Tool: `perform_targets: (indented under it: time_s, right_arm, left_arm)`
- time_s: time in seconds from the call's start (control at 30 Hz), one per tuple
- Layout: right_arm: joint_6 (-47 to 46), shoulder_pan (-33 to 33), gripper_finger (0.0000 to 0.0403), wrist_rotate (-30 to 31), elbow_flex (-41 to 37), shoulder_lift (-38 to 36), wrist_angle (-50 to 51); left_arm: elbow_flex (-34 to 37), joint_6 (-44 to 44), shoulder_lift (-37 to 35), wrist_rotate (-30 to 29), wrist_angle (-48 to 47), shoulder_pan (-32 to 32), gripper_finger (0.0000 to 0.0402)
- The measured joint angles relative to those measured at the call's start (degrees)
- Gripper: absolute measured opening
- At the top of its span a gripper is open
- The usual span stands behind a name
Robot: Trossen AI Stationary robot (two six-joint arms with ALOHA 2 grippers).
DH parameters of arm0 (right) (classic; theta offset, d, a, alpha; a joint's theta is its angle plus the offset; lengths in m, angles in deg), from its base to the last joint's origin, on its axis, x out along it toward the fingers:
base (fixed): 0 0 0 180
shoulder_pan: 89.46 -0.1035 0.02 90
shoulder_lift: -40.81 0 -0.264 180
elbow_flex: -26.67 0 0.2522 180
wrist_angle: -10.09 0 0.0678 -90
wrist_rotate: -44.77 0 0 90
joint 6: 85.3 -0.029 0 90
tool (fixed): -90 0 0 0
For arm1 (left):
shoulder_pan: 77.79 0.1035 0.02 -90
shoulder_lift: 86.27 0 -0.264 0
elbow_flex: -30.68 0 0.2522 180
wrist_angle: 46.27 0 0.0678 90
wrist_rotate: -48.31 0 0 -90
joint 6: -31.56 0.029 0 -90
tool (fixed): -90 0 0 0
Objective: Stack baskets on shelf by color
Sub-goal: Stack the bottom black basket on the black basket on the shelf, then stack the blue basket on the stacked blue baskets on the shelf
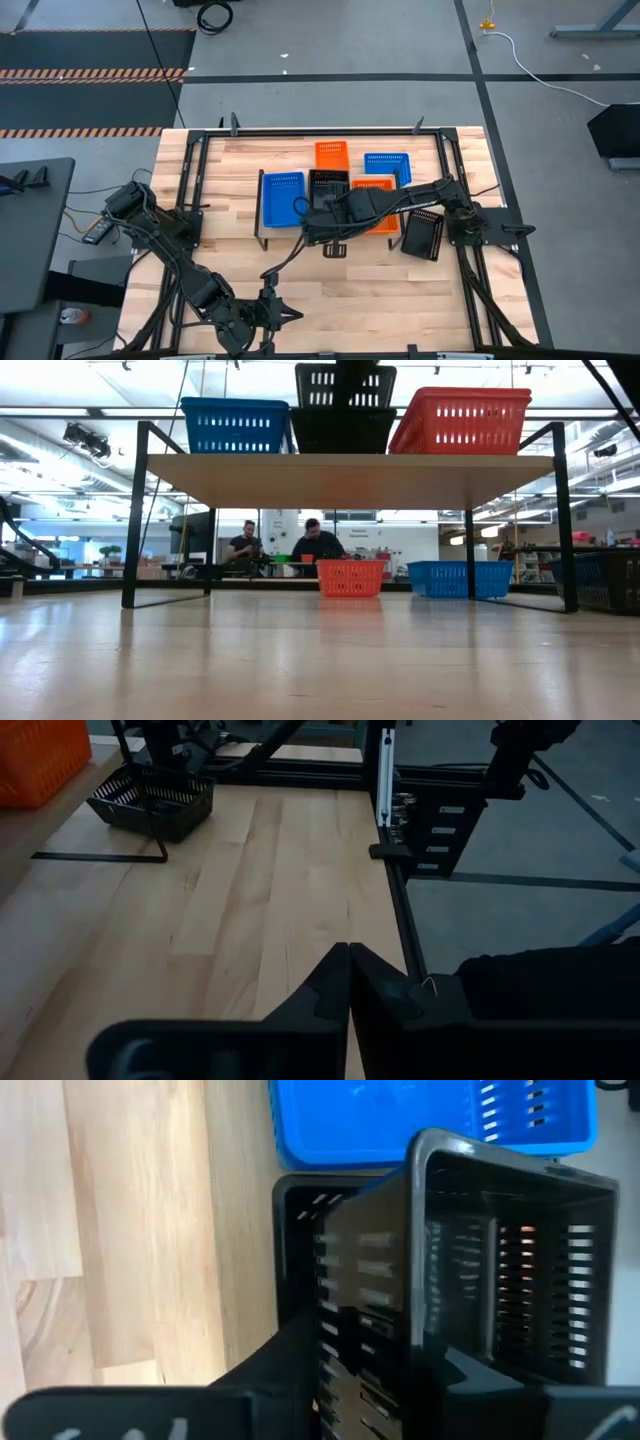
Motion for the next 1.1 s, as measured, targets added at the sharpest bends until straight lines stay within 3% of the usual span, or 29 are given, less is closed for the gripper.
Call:
perform_targets:
  time_s: [0.23,0.6,0.9,1.1]
  right_arm:
    - [-0.4,0.0,0.0113,-3.2,0.0,0.0,0.0]
    - [-1.0,-0.6,0.0114,-2.5,0.0,-0.2,1.3]
    - [-6.2,-5.6,0.0114,-2.6,0.0,-4.6,3.4]
    - [-14.9,-10.2,0.0114,-4.9,0.0,-6.3,3.4]
  left_arm:
    - [0.0,0.0,0.0,0.0,0.0,0.0,0.0017]
    - [0.0,-0.9,0.0,0.0,-0.1,0.0,0.0019]
    - [0.0,-0.7,0.0,0.0,-0.9,0.0,0.0014]
    - [0.0,-1.1,0.0,0.0,-0.8,0.0,0.0020]
